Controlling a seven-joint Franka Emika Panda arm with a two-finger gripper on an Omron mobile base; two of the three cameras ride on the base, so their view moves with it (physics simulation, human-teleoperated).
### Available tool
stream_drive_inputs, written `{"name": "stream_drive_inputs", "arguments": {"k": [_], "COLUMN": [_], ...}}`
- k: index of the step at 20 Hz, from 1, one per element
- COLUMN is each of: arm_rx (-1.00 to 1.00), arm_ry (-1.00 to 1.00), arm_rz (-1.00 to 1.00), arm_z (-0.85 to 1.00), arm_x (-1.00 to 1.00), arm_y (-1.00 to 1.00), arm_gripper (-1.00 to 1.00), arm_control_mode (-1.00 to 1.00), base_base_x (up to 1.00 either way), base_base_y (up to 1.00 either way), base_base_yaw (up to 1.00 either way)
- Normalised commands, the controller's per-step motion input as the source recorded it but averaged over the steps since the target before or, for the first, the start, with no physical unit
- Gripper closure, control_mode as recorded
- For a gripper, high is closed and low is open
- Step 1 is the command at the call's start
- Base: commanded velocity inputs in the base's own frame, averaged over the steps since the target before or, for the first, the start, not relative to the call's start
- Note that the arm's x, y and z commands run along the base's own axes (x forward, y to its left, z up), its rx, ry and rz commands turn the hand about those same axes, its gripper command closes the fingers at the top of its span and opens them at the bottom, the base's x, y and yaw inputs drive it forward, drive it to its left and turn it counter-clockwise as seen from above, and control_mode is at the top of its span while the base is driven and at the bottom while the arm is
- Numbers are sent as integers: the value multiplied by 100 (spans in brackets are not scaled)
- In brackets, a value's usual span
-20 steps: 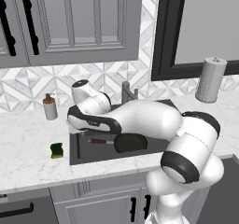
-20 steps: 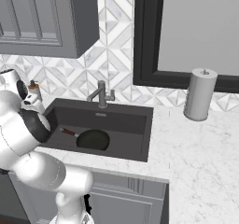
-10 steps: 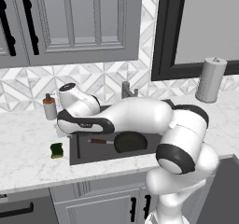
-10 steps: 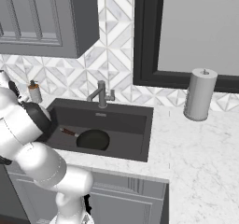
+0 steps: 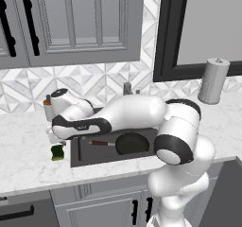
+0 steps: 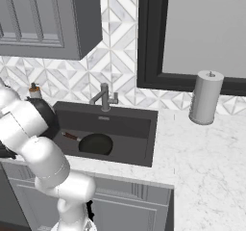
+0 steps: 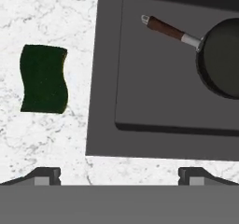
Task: Pick the pan and sponge and place them into the sink. Then turn on the water.
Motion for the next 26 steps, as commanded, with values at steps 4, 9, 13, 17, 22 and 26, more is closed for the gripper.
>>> {"name": "stream_drive_inputs", "arguments": {"k": [4, 9, 13, 17, 22, 26], "arm_rx": [0, 2, 2, 0, 1, 2], "arm_ry": [1, 0, 2, 4, 0, 0], "arm_rz": [0, 0, 0, 0, 0, 0], "arm_z": [-28, -19, -22, -40, -41, -24], "arm_x": [0, 0, 1, 17, 30, 26], "arm_y": [29, 37, 32, 24, 7, 20], "arm_gripper": [-100, -100, -100, -100, -100, -100], "arm_control_mode": [-100, -100, -100, -100, -100, -100], "base_base_x": [0, 0, 0, 0, 0, 0], "base_base_y": [0, 0, 0, 0, 0, 0], "base_base_yaw": [0, 0, 0, 0, 0, 0]}}
